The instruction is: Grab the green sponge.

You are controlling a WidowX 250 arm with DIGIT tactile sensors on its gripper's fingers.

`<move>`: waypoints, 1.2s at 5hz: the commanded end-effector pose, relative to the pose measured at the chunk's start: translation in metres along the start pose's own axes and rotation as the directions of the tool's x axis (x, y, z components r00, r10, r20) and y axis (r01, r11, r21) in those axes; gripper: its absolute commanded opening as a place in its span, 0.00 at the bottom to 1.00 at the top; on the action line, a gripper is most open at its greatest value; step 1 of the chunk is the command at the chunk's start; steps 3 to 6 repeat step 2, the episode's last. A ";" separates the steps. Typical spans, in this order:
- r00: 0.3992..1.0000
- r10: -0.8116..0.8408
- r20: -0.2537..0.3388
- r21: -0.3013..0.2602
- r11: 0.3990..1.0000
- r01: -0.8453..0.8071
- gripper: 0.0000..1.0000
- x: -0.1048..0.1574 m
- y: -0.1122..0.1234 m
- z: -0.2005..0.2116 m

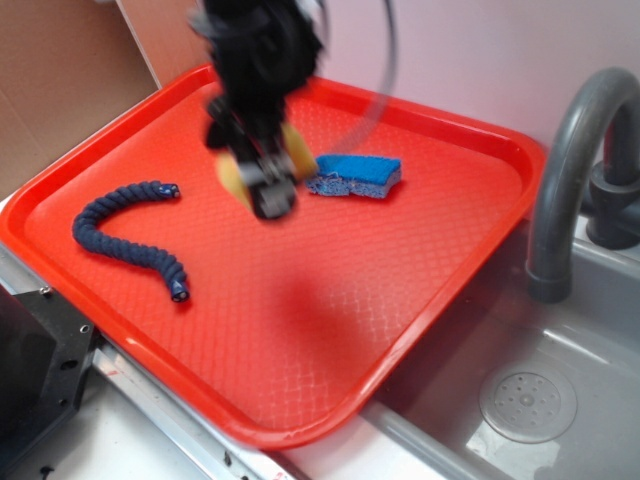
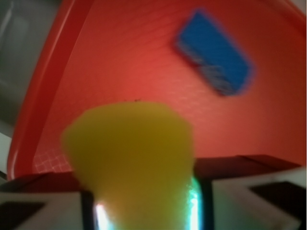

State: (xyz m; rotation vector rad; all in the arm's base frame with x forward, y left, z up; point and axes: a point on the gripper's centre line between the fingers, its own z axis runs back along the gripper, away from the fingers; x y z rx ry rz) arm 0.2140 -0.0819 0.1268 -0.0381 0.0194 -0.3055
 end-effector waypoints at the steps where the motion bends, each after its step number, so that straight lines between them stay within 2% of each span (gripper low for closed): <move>1: 0.931 0.264 0.250 -0.002 0.962 -0.272 0.00 -0.047 0.039 0.102; 2: 0.949 0.221 0.224 -0.029 0.975 -0.221 0.00 -0.038 0.044 0.101; 6: 0.949 0.221 0.224 -0.029 0.975 -0.221 0.00 -0.038 0.044 0.101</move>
